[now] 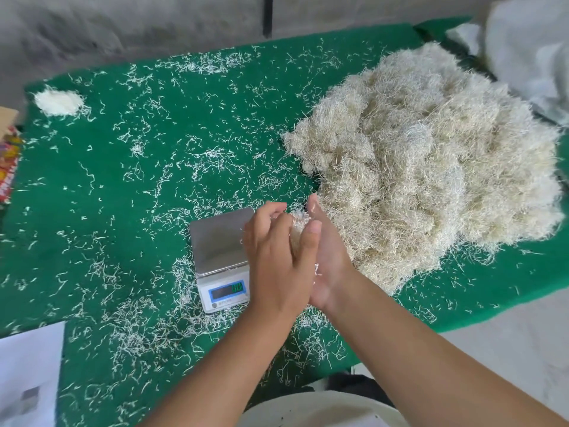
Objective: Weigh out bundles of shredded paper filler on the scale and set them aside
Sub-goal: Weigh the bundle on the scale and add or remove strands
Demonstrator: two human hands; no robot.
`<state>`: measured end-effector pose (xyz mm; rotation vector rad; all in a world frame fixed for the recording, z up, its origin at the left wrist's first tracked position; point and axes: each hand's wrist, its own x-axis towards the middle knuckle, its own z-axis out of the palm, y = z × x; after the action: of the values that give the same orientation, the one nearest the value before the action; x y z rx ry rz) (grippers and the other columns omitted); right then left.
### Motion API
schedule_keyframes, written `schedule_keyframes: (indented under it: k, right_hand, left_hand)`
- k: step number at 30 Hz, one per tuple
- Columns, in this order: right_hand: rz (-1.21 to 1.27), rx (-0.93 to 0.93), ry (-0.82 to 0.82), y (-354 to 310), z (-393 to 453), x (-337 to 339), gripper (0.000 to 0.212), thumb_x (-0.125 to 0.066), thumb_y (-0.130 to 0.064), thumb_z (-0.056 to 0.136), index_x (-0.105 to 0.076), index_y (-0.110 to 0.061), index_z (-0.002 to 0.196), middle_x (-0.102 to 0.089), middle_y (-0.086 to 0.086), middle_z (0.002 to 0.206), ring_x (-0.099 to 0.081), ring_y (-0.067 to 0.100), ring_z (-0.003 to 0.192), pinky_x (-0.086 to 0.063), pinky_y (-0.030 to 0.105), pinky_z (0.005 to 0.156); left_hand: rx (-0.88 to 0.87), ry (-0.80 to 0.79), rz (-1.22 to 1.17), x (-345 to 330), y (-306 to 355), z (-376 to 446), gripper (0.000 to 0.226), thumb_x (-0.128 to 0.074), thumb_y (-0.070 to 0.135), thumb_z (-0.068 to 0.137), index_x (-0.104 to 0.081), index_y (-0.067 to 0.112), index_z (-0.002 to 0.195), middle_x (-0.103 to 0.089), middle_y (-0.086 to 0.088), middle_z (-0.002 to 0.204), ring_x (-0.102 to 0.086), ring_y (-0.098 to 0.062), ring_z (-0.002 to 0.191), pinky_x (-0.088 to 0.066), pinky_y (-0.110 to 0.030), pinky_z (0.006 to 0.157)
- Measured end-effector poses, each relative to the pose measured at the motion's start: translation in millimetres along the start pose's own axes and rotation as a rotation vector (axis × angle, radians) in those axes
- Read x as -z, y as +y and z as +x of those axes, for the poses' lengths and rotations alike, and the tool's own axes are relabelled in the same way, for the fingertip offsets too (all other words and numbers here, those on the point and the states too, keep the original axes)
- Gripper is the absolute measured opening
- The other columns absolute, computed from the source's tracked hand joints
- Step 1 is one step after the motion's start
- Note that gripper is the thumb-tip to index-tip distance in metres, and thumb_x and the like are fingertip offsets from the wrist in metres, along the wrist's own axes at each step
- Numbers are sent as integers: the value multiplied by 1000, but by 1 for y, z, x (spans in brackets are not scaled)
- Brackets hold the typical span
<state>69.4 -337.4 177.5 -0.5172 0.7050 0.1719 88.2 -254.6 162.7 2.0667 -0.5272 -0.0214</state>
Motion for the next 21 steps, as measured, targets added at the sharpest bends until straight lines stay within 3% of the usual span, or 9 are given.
schedule_keyframes:
  k: [2, 5, 9, 11, 14, 17, 19, 21]
  right_hand:
    - [-52, 48, 8, -6, -3, -10, 84, -51, -80, 93, -66, -9, 135, -74, 13, 121, -72, 26, 112, -54, 38, 94]
    - [-167, 164, 42, -18, -14, -30, 82, -61, -80, 88, -67, -15, 137, -74, 12, 127, -71, 29, 119, -54, 46, 104]
    - [-287, 275, -13, -38, -33, -60, 53, -68, -70, 91, -81, -19, 98, -78, 1, 93, -76, 21, 89, -60, 37, 79]
    - [-319, 287, -75, -46, -44, -77, 48, -66, -64, 96, -79, -18, 104, -78, 1, 92, -77, 20, 89, -59, 36, 77]
    - [-364, 329, -206, -50, -63, -101, 53, -55, -62, 103, -74, -15, 117, -79, 5, 109, -76, 20, 104, -59, 39, 90]
    - [-350, 386, -338, -55, -81, -116, 59, -51, -68, 101, -75, -15, 113, -76, 9, 112, -73, 21, 109, -55, 43, 99]
    - [-360, 456, -392, -67, -89, -118, 60, -54, -73, 98, -77, -18, 95, -76, 6, 97, -74, 19, 96, -56, 40, 87]
    - [-381, 494, -403, -82, -100, -120, 61, -57, -80, 91, -74, -23, 77, -72, 0, 79, -72, 16, 79, -54, 35, 76]
  left_hand:
    - [-102, 65, 40, 9, 10, 8, 63, -34, 64, 104, -65, 11, 90, -52, 0, 133, -45, -21, 134, -38, -52, 110]
    - [-249, 209, 123, 24, 25, 18, 42, -44, 40, 108, -69, 10, 92, -54, -4, 137, -45, -23, 138, -38, -54, 109]
    - [-325, 382, -2, 41, 55, 32, 23, -43, 18, 106, -62, 8, 115, -48, -7, 142, -48, -16, 132, -42, -45, 107]
    - [-323, 415, -14, 53, 73, 40, 34, -39, 7, 99, -64, 13, 122, -51, -3, 142, -48, -14, 135, -41, -42, 110]
    - [-203, 463, -44, 81, 94, 64, 48, -38, 3, 88, -71, 18, 120, -65, -1, 132, -57, -15, 128, -44, -41, 109]
    - [-141, 482, -84, 94, 122, 75, 41, -43, 0, 88, -76, 16, 106, -75, -3, 105, -68, -25, 104, -54, -41, 92]
    - [-221, 512, -56, 89, 139, 68, 34, -43, 3, 90, -74, 11, 103, -73, -4, 93, -67, -27, 90, -52, -36, 79]
    - [-281, 535, -79, 80, 155, 54, 43, -41, 10, 91, -73, 17, 120, -74, 7, 109, -67, -10, 101, -51, -28, 87]
